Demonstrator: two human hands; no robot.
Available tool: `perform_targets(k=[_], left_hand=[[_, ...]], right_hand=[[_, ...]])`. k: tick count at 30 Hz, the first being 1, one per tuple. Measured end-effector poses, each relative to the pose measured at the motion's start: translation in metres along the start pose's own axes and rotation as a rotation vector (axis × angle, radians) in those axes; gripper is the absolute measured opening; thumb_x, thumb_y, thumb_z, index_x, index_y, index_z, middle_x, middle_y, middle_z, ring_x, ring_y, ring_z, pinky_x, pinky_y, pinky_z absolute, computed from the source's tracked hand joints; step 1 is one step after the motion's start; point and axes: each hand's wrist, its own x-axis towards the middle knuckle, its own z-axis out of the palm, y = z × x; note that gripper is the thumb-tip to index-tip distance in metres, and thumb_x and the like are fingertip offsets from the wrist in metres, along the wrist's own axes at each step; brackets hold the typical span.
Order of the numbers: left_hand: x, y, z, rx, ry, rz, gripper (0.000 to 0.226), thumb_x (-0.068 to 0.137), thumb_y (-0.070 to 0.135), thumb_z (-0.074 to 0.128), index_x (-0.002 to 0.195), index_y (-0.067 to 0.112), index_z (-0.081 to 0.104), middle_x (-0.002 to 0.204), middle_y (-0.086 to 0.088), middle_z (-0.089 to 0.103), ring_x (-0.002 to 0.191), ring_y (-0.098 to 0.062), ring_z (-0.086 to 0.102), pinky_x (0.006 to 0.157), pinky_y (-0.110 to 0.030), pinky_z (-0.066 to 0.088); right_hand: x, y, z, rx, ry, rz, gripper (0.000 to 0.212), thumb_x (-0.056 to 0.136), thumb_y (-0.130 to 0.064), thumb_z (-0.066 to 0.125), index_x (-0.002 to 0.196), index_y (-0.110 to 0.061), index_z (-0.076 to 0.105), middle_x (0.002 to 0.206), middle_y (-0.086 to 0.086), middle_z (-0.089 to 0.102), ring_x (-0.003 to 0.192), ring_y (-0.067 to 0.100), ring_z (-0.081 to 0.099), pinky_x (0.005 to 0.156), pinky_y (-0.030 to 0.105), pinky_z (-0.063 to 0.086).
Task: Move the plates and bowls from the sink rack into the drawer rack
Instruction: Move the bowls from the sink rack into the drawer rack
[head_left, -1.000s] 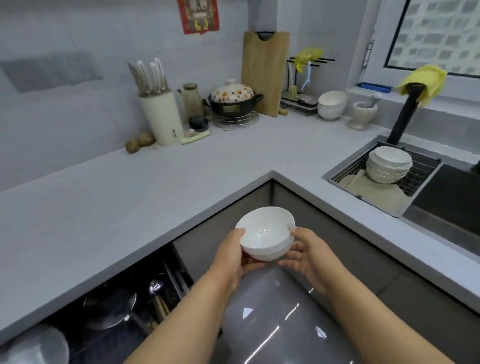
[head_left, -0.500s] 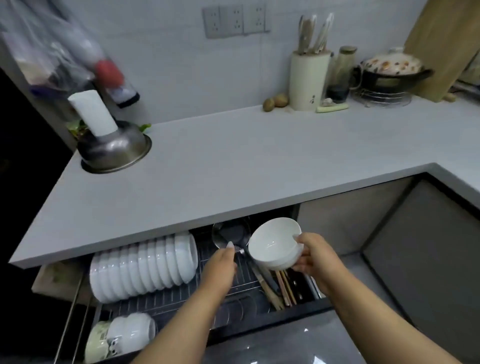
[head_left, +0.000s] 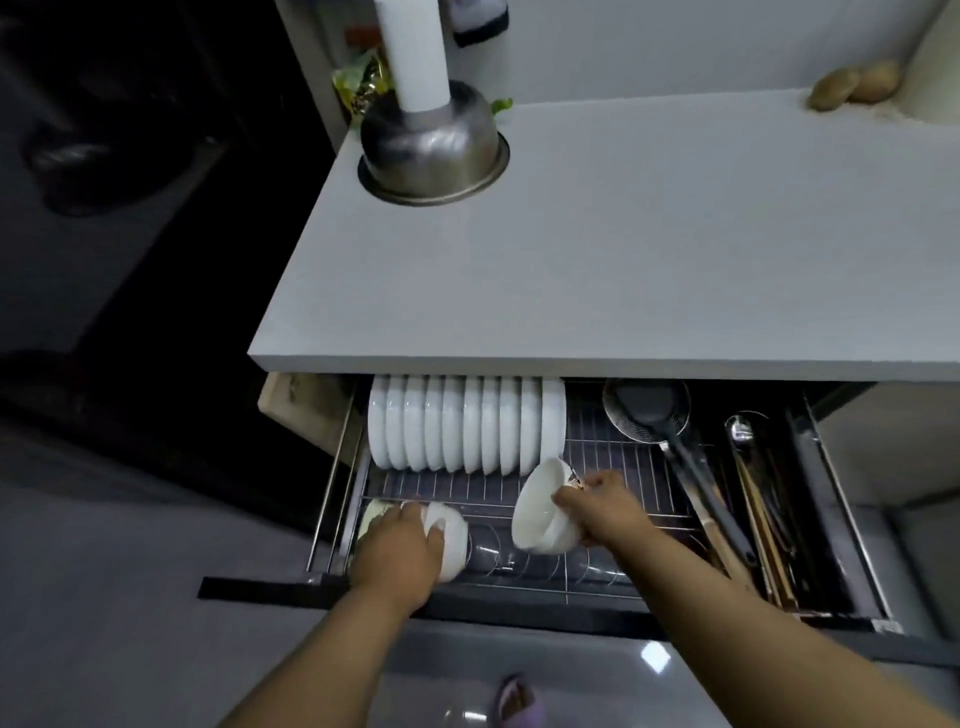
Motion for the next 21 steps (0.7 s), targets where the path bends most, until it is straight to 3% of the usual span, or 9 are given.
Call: perform_targets(k=[5,11,18,21], left_hand=[[-0.005,-0.005,-0.004,-0.05,0.093,0.057,0.043,0.095,0.044,0.038,0.129,0.021,0.05,0.125,-0.002,0.059,0.113,-0.022,0.053,0.091,-0.033,0.044],[-0.006,-0.004,-0.007,-0.055,0.106,0.048,0.041,0.093,0.046,0.038,0.124,0.022,0.051,0.118,0.001,0.061,0.108,-0.019,0.055,0.081,-0.031,0.045],[-0.001,-0.007,-0.001,-0.019,0.081,0.061,0.042,0.089,0.048,0.034,0.114,0.02,0.052,0.109,0.002,0.062,0.104,-0.02,0.055,0.08,-0.032,0.047],[-0.001,-0.007,0.001,-0.016,0.104,0.072,0.049,0.085,0.05,0.028,0.112,0.019,0.055,0.106,0.001,0.063,0.102,-0.021,0.056,0.078,-0.033,0.046]], right_hand=[[0.019,-0.004,0.053,-0.248,-0.075,0.045,0.059,0.065,-0.032,0.073,0.11,-0.006,0.044,0.097,0.011,0.062,0.083,0.028,0.067,0.069,0.044,0.06],[0.031,-0.002,0.096,-0.484,-0.11,0.083,0.075,0.068,-0.039,0.075,0.125,-0.006,0.038,0.12,0.015,0.058,0.107,0.031,0.059,0.089,0.042,0.053],[0.041,0.005,0.123,-0.586,-0.125,0.095,0.086,0.062,-0.046,0.075,0.128,-0.009,0.034,0.117,0.013,0.06,0.103,0.03,0.062,0.084,0.044,0.056],[0.044,0.008,0.128,-0.561,-0.125,0.097,0.078,0.065,-0.041,0.073,0.126,-0.01,0.036,0.116,0.012,0.061,0.104,0.03,0.061,0.085,0.043,0.055]])
